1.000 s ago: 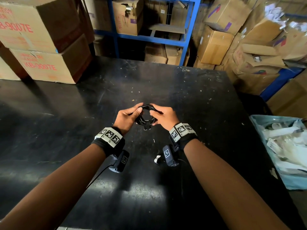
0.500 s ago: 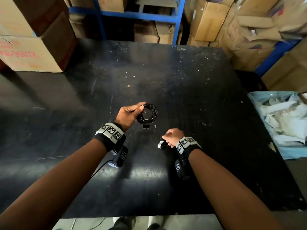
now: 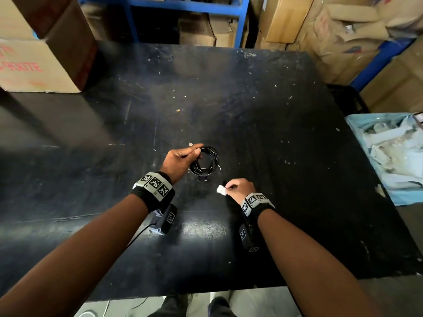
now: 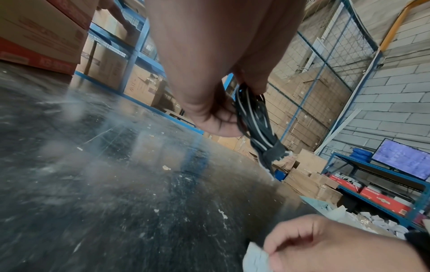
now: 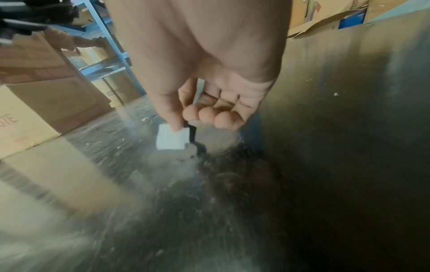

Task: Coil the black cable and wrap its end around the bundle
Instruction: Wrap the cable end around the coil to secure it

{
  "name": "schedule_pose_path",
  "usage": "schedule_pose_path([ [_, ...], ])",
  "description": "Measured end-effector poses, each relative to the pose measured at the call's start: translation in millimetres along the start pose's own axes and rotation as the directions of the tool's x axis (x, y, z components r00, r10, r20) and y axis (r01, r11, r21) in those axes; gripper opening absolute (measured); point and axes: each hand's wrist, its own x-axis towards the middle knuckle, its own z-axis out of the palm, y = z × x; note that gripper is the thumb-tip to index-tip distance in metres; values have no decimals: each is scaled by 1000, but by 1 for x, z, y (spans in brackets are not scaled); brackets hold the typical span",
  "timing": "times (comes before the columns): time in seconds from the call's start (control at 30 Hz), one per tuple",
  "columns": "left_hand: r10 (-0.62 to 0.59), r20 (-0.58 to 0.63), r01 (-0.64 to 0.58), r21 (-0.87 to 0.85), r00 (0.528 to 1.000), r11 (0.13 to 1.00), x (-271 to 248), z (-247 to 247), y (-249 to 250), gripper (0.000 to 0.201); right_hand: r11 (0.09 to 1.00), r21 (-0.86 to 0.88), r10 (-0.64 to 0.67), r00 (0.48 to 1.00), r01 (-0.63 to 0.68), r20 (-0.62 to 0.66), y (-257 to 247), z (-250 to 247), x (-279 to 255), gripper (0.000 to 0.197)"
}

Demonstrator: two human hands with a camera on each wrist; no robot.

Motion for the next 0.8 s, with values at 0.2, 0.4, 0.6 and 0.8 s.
schedule_pose_path([
  [0.2, 17, -33, -17, -2, 999, 1000, 7, -11, 8, 28, 961, 272, -30, 996, 51, -84, -40, -21, 11, 11],
  [0.4, 60, -78, -59, 26, 995, 998, 21, -28, 28, 28, 915, 341, -164, 972, 215, -171, -99, -67, 23, 13],
  [0.6, 128, -114, -125, 33, 985, 992, 34, -36, 52, 29, 827, 395, -300, 909, 399, -290, -152, -98, 14, 17],
  [0.8, 183, -164, -185, 5, 969, 983, 42, -38, 75, 29, 783, 402, -412, 880, 474, -235, -189, -110, 13, 38],
])
